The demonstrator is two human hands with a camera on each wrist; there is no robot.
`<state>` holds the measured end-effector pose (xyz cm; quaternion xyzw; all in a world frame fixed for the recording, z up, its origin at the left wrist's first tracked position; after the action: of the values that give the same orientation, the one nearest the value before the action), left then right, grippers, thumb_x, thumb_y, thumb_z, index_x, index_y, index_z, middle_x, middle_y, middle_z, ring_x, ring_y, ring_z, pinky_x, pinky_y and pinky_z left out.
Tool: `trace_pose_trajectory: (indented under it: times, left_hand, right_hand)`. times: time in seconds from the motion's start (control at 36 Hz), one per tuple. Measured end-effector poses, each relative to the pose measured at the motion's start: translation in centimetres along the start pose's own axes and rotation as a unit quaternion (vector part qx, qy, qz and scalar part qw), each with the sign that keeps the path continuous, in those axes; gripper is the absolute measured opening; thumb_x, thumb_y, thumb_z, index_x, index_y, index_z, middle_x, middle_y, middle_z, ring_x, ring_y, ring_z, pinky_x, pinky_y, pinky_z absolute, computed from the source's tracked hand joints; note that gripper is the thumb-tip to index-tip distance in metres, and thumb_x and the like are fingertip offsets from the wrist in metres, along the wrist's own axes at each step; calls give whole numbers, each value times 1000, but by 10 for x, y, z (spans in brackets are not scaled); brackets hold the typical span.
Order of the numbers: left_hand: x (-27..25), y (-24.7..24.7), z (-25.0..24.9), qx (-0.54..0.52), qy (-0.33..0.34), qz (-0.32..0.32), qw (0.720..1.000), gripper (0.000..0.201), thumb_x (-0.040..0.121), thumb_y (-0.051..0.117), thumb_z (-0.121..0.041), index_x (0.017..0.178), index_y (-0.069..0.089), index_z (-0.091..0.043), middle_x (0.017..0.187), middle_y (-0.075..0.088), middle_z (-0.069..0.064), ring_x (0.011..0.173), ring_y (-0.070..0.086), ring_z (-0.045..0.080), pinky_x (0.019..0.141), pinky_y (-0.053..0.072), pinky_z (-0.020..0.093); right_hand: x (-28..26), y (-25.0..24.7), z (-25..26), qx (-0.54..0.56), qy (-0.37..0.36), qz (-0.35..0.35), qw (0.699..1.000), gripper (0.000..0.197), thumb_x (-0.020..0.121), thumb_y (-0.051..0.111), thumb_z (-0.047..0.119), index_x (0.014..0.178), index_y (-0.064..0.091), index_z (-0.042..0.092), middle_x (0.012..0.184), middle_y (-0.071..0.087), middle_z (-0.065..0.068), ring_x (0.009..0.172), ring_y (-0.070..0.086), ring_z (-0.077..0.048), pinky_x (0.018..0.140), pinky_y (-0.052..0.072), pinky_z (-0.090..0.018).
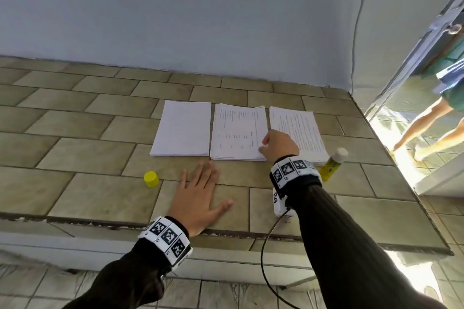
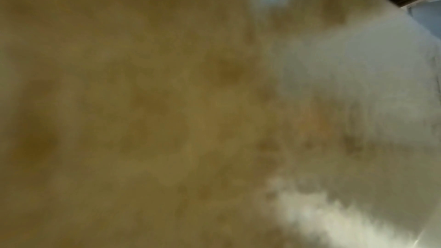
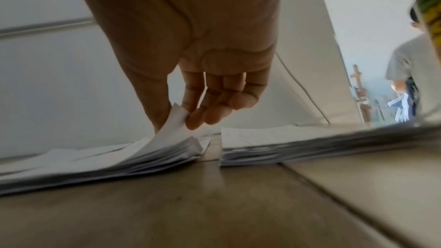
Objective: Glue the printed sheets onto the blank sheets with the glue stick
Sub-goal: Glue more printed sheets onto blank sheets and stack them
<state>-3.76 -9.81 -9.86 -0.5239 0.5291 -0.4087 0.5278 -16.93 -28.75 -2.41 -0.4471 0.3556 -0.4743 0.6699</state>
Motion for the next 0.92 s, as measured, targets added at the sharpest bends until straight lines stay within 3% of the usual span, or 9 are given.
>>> trace_pose_trajectory:
  times: [0.14, 0.22, 0.36, 0.47, 0.56, 0.64, 0.72, 0.81, 0.92]
  left_hand:
    - [1, -1, 0, -13, 1, -3, 1000, 98, 77, -11, -83, 154, -12, -23, 159, -24, -4, 145, -27, 15, 120, -10, 49]
    - [0, -2, 0, -13, 2, 1, 1000, 100, 75, -14, -84, 154, -13, -23, 159, -25, -4, 145, -28, 15, 120, -10, 49]
    - [-1, -3, 0, -6, -1, 18, 1000, 107, 66, -26, -84, 154, -13, -24, 159, -26, -4, 145, -28, 14, 120, -13, 47]
    - [0, -7, 2, -67, -3, 43, 997, 118, 57, -28, -88, 155, -6, -26, 160, -21, -7, 145, -25, 10, 119, -15, 43]
    - [-7, -27, 3, -179, -11, 68, 982, 113, 67, -7, -93, 156, 13, -26, 164, 1, -7, 149, -6, 8, 121, -4, 38]
    - [-14, -56, 5, -280, -29, 91, 955, 77, 87, 33, -74, 151, 31, -30, 156, 33, -9, 141, 33, 10, 114, 29, 31]
    - [-13, -90, 10, -305, -17, 75, 949, 66, 88, 45, -64, 145, 40, -31, 145, 47, -14, 131, 45, 5, 107, 38, 28]
    - [-4, -118, 21, -257, -27, 50, 965, 62, 94, 43, -61, 147, 37, -31, 145, 46, -13, 129, 48, 11, 107, 40, 33]
    - [29, -134, 47, -163, -91, -1, 982, 64, 97, 40, -58, 147, 37, -18, 148, 46, 3, 130, 48, 22, 106, 40, 38]
  right_hand:
    - [0, 13, 5, -58, -1, 54, 997, 29, 88, 66, 28, 111, 59, 12, 107, 64, -8, 97, 62, -26, 86, 52, -37]
    - [-2, 14, 3, -57, 4, 63, 996, 34, 89, 64, 29, 117, 56, 12, 118, 53, -11, 105, 57, -29, 92, 50, -41]
    - [-15, -6, 3, 26, -24, 11, 999, 30, 92, 61, 33, 114, 56, 14, 122, 47, -9, 103, 55, -25, 91, 49, -37]
    - [-42, -43, 2, 127, -78, -82, 985, 22, 92, 61, 29, 110, 59, 16, 111, 50, -1, 92, 52, -15, 86, 47, -30]
    - [-69, -76, 0, 165, -139, -173, 961, 16, 91, 64, 20, 105, 61, 14, 104, 49, 3, 89, 51, -11, 81, 44, -24]
    - [-93, -103, -13, 158, -161, -264, 938, 20, 86, 69, 17, 104, 60, 15, 110, 52, 0, 98, 51, -13, 89, 46, -32]
    - [-105, -120, -38, 126, -115, -336, 926, 40, 80, 75, 20, 115, 57, 14, 122, 50, -9, 113, 47, -22, 98, 32, -33]
    - [-107, -126, -70, 141, -39, -362, 921, 65, 75, 79, 26, 130, 46, 13, 140, 40, -11, 131, 35, -27, 103, 16, -27]
    - [-93, -109, -116, 228, 66, -307, 922, 88, 74, 81, 26, 143, 30, 9, 148, 31, -13, 137, 28, -29, 110, 19, -34]
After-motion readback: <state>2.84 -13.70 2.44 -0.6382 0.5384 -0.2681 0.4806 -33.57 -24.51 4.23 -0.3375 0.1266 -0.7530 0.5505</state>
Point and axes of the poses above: each hand's wrist, its own x-axis towards the middle knuckle, its own y-axis out of the palm, z = x × y, the point moved 9 cm from there along x, towards the middle knuckle
